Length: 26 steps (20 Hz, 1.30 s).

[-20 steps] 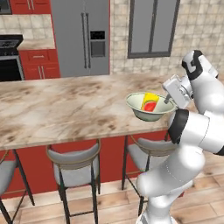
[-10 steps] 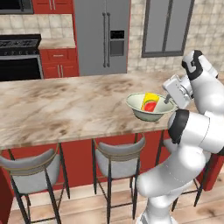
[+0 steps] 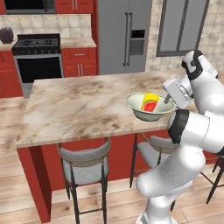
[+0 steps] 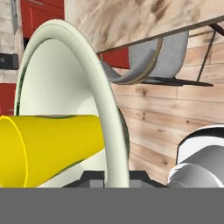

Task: Place the cup inside the bowl on the dining table and move the bowl to any counter.

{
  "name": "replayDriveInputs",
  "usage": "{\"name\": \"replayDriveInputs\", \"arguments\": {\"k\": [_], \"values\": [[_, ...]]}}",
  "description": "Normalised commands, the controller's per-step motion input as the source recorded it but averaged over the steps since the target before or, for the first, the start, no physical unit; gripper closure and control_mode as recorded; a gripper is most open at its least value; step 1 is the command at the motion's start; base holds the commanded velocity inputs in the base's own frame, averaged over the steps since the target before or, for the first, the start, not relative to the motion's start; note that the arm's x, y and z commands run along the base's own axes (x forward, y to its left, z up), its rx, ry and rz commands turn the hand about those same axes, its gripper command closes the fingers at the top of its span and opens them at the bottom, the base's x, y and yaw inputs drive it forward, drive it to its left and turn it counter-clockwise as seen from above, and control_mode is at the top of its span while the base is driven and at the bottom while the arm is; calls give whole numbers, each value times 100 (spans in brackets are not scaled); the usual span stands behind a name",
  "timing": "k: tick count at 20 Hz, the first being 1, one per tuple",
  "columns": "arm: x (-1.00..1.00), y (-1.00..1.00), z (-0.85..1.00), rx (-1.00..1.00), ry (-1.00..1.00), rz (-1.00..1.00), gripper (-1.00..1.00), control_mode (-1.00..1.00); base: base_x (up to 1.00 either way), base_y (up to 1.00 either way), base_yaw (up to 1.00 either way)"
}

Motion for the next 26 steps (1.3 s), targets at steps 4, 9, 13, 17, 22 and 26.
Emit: {"name": "replayDriveInputs", "arguments": {"k": [4,9,13,17,22,26], "values": [[0,0,0,0,0,0,100,100,0,100,0],[0,0,0,0,0,0,100,100,0,100,0],[0,0,0,0,0,0,100,100,0,100,0],[0,0,0,0,0,0,100,100,0,100,0],[0,0,0,0,0,0,100,100,1,93,0],[0,0,0,0,0,0,100,100,16,89,0]]}}
